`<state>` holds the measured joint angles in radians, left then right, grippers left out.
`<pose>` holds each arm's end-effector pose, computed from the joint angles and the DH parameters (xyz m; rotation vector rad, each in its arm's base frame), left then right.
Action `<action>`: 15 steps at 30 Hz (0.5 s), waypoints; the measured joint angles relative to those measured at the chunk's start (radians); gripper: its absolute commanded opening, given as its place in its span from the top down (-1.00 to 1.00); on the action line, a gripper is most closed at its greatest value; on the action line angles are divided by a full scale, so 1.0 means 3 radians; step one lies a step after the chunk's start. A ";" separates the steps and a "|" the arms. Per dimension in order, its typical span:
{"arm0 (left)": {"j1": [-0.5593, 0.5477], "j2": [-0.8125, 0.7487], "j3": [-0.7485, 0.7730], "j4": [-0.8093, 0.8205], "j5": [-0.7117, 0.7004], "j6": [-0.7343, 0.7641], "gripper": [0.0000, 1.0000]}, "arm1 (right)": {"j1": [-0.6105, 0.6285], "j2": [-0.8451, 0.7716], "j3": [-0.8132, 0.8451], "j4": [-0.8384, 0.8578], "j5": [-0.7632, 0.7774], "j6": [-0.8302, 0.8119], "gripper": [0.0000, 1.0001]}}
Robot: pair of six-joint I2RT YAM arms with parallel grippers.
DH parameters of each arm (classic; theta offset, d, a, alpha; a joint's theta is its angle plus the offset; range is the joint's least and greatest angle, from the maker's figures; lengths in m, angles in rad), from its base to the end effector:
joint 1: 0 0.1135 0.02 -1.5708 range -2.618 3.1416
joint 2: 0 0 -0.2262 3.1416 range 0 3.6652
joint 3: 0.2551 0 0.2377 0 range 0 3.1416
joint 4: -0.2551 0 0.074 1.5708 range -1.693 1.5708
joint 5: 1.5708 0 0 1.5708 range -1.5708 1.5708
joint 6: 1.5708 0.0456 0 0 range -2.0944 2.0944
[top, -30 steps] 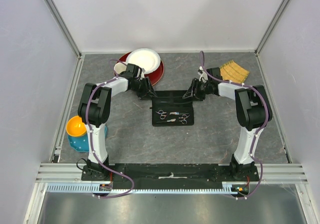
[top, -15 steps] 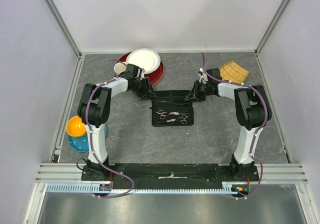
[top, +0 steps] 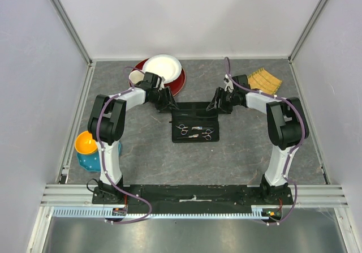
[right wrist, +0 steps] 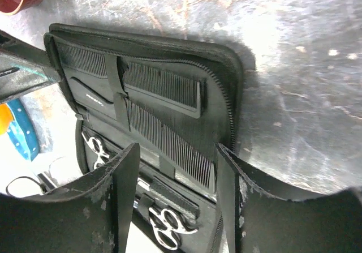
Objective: Sort the hair-cutting tools
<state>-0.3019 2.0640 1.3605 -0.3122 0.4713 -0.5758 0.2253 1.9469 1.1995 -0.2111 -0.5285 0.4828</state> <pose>0.3774 -0.1392 0.1123 -0.1851 2.6929 -0.9114 0.3630 0.1068 0.1188 0.1130 2.5986 0.9417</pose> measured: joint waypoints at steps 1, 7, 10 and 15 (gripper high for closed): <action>-0.0006 -0.0005 -0.0001 -0.0001 -0.0010 0.0000 -0.12 | -0.0018 -0.0013 0.0001 -0.0023 0.0041 -0.0020 -0.26; -0.0020 -0.0014 -0.0003 -0.0006 -0.0052 0.0001 -0.13 | -0.0132 -0.0060 0.0031 -0.0154 0.0186 -0.0122 -0.03; -0.0024 -0.0015 -0.0003 -0.0006 -0.0058 0.0000 -0.13 | -0.0154 -0.0060 0.0032 -0.0184 0.0170 -0.0141 0.02; -0.0024 -0.0017 -0.0003 -0.0006 -0.0058 0.0000 -0.13 | -0.0142 -0.0060 0.0032 -0.0197 0.0122 -0.0144 0.18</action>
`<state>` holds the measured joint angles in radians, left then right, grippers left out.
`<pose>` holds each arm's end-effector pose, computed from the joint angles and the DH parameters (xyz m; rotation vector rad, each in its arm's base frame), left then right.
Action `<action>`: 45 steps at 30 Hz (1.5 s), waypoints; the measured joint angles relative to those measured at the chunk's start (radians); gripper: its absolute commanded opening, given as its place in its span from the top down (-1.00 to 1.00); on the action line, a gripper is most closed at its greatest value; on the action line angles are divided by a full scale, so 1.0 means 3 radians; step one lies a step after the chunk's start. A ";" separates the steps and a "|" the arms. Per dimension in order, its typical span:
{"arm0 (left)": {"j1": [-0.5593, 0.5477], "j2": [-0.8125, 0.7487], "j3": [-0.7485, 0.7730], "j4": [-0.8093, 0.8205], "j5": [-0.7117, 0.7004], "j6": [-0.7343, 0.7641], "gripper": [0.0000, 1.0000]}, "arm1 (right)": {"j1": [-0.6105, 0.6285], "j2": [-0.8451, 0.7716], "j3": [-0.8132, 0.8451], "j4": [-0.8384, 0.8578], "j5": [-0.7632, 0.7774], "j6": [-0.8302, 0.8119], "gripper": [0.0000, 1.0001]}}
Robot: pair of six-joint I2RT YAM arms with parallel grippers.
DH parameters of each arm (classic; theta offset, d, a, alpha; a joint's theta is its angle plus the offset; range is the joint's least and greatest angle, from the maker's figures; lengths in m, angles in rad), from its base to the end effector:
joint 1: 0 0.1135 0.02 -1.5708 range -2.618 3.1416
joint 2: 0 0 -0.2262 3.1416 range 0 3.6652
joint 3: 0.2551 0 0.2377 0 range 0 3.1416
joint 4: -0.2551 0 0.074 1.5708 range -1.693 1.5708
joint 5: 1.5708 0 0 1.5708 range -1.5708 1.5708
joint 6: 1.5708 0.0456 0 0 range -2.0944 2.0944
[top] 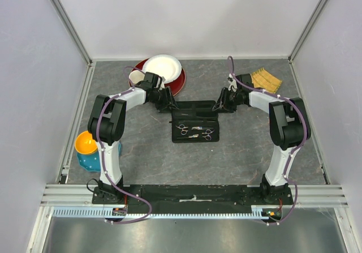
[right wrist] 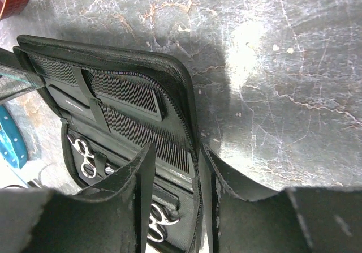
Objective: Sort the hair-cutting tools
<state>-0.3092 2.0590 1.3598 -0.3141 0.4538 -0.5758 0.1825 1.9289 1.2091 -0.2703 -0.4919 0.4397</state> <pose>0.3764 -0.1412 0.1136 -0.1814 2.6915 -0.8915 0.3643 0.0891 0.1233 0.1405 2.6112 0.8617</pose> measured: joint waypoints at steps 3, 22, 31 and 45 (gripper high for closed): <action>0.0000 0.0000 0.0000 -0.0001 0.0000 0.0001 -0.12 | 0.0011 0.0000 0.0000 0.0000 0.0004 -0.0005 0.32; 0.0000 0.0000 0.0000 -0.0003 0.0000 0.0001 -0.11 | 0.0467 -0.0635 -0.0113 -0.0240 0.0882 -0.0230 0.03; 0.0000 0.0000 -0.0001 -0.0003 -0.0001 0.0001 -0.09 | 0.0478 -0.0441 -0.0094 -0.0406 0.1043 -0.0238 0.07; 0.0001 0.0000 -0.0018 0.0018 -0.0009 0.0000 -0.05 | 0.0535 -0.0198 0.0061 -0.0427 0.1049 -0.0257 0.17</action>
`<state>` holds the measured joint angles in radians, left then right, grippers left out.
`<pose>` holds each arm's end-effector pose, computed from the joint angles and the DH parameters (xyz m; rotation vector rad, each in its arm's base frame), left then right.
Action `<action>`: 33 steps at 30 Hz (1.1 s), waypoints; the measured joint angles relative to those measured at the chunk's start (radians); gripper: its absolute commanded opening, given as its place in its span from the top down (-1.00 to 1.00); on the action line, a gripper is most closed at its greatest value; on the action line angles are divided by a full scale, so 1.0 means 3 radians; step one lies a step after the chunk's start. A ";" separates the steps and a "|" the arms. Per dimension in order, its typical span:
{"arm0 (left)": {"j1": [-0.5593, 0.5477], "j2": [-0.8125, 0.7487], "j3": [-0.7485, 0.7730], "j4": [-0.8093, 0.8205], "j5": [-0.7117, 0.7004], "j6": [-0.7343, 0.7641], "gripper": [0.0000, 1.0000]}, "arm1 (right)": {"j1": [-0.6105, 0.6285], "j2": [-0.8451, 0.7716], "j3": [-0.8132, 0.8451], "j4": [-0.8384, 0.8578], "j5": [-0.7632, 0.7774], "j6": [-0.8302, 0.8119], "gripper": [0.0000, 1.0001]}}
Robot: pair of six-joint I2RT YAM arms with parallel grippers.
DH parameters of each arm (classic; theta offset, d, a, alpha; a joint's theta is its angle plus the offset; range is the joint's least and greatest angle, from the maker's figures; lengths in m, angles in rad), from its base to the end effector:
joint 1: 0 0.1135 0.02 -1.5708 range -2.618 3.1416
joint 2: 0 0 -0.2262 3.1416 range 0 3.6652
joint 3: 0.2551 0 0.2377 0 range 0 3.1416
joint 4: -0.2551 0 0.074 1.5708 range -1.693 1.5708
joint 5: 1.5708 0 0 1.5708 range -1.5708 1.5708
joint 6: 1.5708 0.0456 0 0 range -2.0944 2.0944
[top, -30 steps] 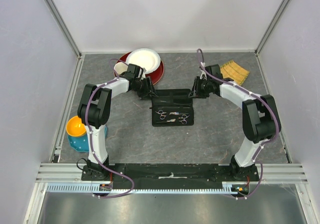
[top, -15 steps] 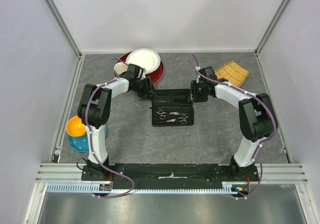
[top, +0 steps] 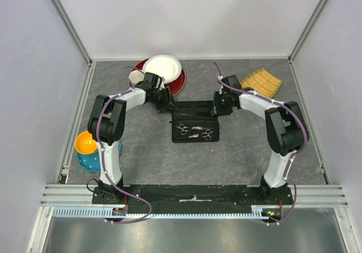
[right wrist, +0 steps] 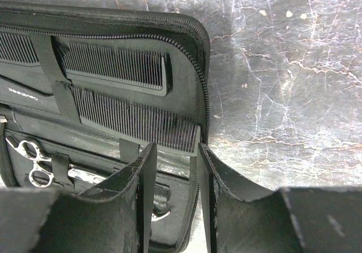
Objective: Sort the hair-cutting tools
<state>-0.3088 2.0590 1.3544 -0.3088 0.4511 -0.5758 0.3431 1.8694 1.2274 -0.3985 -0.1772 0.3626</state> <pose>0.3760 -0.1408 0.1124 -0.1831 2.6913 -0.8879 0.3427 0.1310 0.1374 -0.0383 2.6655 0.4722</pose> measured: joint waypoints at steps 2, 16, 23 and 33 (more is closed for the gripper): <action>0.0000 0.0000 0.0000 0.0000 0.0000 0.0000 -0.05 | 0.0000 0.0000 0.0000 0.0000 0.0023 -0.0003 0.17; 0.0000 0.0000 0.0000 -0.0001 -0.0003 0.0001 -0.04 | 0.0008 0.0033 0.0023 0.0000 0.0069 -0.0042 0.21; 0.0000 0.0000 0.0000 -0.0001 0.0000 0.0000 -0.04 | 0.0028 0.0093 0.0058 -0.0010 0.0074 -0.0065 0.22; 0.0006 0.0000 -0.0008 0.0006 0.0014 0.0000 -0.05 | 0.0070 0.0150 0.0108 -0.0019 0.0134 -0.0061 0.24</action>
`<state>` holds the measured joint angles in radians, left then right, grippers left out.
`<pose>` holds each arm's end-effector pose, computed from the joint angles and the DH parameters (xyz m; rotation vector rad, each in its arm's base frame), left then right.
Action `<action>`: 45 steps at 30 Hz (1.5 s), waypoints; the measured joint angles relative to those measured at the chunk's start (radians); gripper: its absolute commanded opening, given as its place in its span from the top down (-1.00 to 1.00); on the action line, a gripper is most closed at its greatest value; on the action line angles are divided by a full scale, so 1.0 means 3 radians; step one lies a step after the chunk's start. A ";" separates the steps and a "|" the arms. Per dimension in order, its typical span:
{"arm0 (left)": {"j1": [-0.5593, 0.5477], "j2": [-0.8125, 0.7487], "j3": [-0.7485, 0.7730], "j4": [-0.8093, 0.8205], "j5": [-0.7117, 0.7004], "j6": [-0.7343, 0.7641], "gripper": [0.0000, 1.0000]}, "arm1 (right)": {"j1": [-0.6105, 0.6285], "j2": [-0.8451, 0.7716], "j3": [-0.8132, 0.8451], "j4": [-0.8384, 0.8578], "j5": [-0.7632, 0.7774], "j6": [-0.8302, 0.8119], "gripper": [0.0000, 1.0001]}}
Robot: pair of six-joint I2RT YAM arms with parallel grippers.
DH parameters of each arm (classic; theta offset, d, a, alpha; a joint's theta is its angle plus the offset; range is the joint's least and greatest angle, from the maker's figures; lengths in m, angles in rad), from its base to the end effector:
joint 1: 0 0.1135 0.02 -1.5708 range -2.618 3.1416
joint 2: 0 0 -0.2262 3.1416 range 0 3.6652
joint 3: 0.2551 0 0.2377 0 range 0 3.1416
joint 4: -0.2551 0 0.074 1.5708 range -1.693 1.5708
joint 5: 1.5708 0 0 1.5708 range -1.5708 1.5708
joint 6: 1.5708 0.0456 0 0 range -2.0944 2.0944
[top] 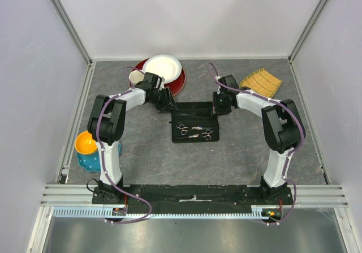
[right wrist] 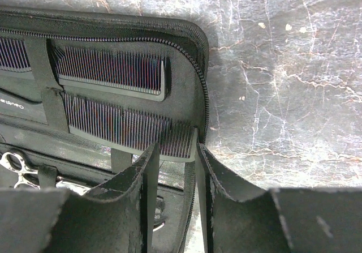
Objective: Sort the hair-cutting tools
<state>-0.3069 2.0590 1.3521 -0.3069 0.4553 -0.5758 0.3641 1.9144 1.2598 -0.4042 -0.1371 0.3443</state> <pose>0.3759 -0.1402 0.1119 -0.1841 2.6914 -0.8926 0.3469 0.1389 0.1301 -0.0746 2.6773 0.4155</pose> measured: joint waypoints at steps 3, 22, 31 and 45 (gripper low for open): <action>0.0000 0.0000 -0.0005 0.0010 0.0004 0.0000 -0.05 | 0.0004 0.0017 0.0015 -0.0004 0.0003 0.0001 0.24; 0.0032 0.0003 -0.0048 0.0076 0.0104 0.0005 -0.05 | 0.0069 0.0085 0.0065 0.0103 -0.0009 0.0032 0.26; 0.0067 0.0003 -0.0058 0.0066 0.0144 0.0006 -0.05 | 0.0155 0.0125 0.0085 0.0230 0.0069 0.0031 0.27; 0.0024 -0.0051 -0.0062 0.0037 0.0006 0.0029 -0.10 | 0.0436 -0.0196 0.0089 0.0065 0.0498 0.0098 -0.15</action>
<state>-0.2996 2.0438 1.3334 -0.2958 0.4572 -0.5671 0.4950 1.8557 1.2865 -0.3847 0.0124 0.3737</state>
